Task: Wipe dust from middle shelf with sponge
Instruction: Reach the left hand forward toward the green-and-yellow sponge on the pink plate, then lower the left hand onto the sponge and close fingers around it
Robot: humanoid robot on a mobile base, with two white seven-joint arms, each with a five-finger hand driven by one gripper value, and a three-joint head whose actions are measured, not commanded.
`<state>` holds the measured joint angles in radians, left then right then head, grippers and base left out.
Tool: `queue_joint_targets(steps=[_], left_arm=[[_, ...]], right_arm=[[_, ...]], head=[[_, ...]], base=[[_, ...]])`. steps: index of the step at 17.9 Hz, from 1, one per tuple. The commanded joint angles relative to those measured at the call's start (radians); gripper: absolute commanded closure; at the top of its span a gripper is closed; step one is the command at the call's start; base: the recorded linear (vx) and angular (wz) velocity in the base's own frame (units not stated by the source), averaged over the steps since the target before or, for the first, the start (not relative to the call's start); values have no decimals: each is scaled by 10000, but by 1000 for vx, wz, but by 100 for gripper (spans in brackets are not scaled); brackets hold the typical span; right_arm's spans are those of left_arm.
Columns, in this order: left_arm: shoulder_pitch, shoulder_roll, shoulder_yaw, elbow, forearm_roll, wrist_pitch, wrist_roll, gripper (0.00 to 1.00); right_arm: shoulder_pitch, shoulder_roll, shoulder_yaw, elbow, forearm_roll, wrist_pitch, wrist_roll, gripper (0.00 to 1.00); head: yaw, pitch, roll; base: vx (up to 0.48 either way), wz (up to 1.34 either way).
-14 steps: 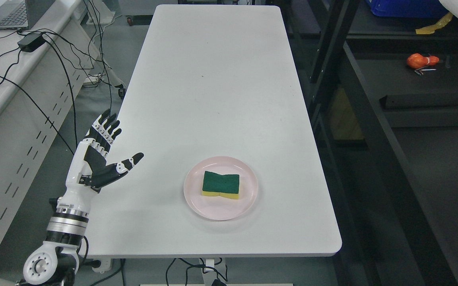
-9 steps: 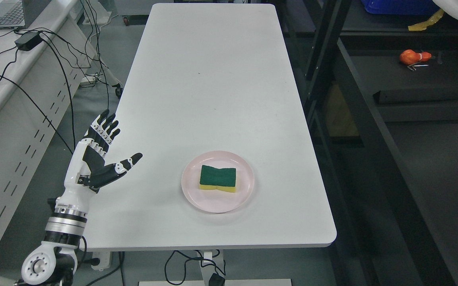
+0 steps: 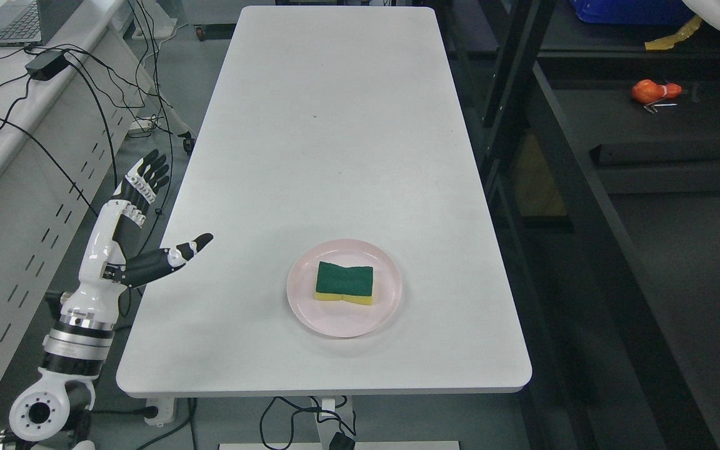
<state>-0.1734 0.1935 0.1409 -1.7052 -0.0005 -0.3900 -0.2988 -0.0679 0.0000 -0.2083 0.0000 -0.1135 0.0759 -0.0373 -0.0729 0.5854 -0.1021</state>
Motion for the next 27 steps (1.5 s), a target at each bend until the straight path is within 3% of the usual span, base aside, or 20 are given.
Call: queue_joint_targets(steps=[1, 5, 9, 15, 22, 27], left_arm=[[-1911, 2283, -1360, 1741, -6130, -2827, -49, 5], [-3600, 2283, -2814, 2064, -10004, -3954, -311, 6], [-4079, 2268, -4565, 2065, -11926, -3954, -860, 6], [-4815, 1610, -6684, 2065, -12527, -3954, -1123, 10], [-5061, 490, -7452, 2816, -12896, -3954, -1124, 12], [-5000, 182, -7544, 3169, -13218, -3954, -1124, 13]], right_arm=[[-11, -175, -3, -175, 0, 8, 5, 0], [4, -175, 12, -175, 0, 8, 5, 0], [4, -175, -3, -175, 0, 8, 5, 0], [4, -175, 12, -175, 0, 8, 5, 0], [4, -175, -3, -175, 0, 8, 5, 0], [4, -175, -3, -175, 0, 8, 5, 0]], head=[[0, 0, 0], [0, 0, 0], [0, 0, 0], [0, 0, 0], [0, 0, 0], [0, 0, 0]], base=[[0, 0], [0, 0], [0, 0], [0, 0], [0, 0], [0, 0]])
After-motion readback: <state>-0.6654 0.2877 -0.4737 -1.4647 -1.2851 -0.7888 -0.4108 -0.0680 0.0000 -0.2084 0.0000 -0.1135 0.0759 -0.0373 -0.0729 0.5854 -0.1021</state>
